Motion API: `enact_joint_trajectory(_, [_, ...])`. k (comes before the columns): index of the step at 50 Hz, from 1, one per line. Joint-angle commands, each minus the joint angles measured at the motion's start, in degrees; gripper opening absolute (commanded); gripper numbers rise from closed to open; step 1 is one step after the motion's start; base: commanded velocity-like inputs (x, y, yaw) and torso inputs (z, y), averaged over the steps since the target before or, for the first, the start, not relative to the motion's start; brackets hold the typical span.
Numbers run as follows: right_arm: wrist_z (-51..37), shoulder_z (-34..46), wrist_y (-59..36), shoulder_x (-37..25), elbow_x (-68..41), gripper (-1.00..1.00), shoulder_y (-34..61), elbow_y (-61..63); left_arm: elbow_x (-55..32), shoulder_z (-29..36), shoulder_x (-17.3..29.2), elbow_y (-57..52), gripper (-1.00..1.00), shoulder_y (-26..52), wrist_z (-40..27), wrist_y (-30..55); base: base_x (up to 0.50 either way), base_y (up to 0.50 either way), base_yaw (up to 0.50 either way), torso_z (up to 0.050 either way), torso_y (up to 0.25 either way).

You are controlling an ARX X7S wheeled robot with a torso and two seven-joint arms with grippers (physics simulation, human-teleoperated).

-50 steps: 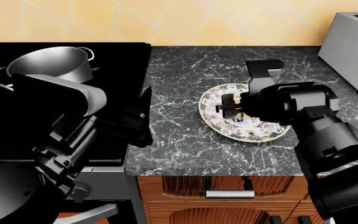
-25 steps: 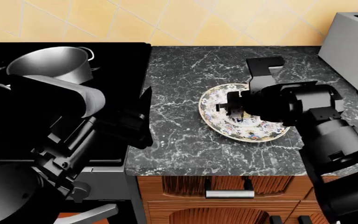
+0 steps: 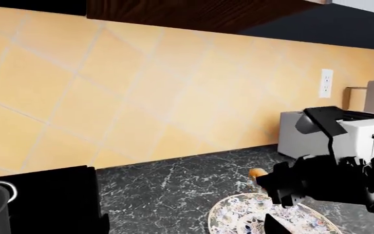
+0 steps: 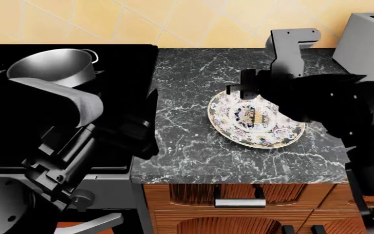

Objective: Frozen meat rests on a plate on the counter. Retrieve the meat and place it in a pot on a burner. Then turn the burner on.

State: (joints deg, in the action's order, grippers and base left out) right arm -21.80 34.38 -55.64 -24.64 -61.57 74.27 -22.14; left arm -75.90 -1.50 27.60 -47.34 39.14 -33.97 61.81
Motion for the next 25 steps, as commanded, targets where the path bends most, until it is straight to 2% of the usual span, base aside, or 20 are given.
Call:
enact_joint_trajectory(1, [-7.1,-4.8,-3.0,-3.0,-5.7,-1.00,-1.6,13.0,-3.5,-0.6,0.7,-1.2,1.00,1.1,-2.7,0.2,0.00,0.00,0.00,0.000,0.000])
enact_joint_trajectory(9, [-4.6,-5.8,1.9,-4.8,-3.6,-1.00,-1.3,19.9,-5.0,-0.8,1.4,-1.4,1.00,2.4,-3.9,0.2,0.00,0.00,0.00,0.000,0.000])
enact_joint_trajectory(25, [-2.0,-7.0,5.0,-6.5,-3.5,-1.00,-1.0,25.5,-6.7,-1.8,3.2,-0.6,1.00,4.7,-5.6,-0.2,0.00,0.00,0.00,0.000,0.000])
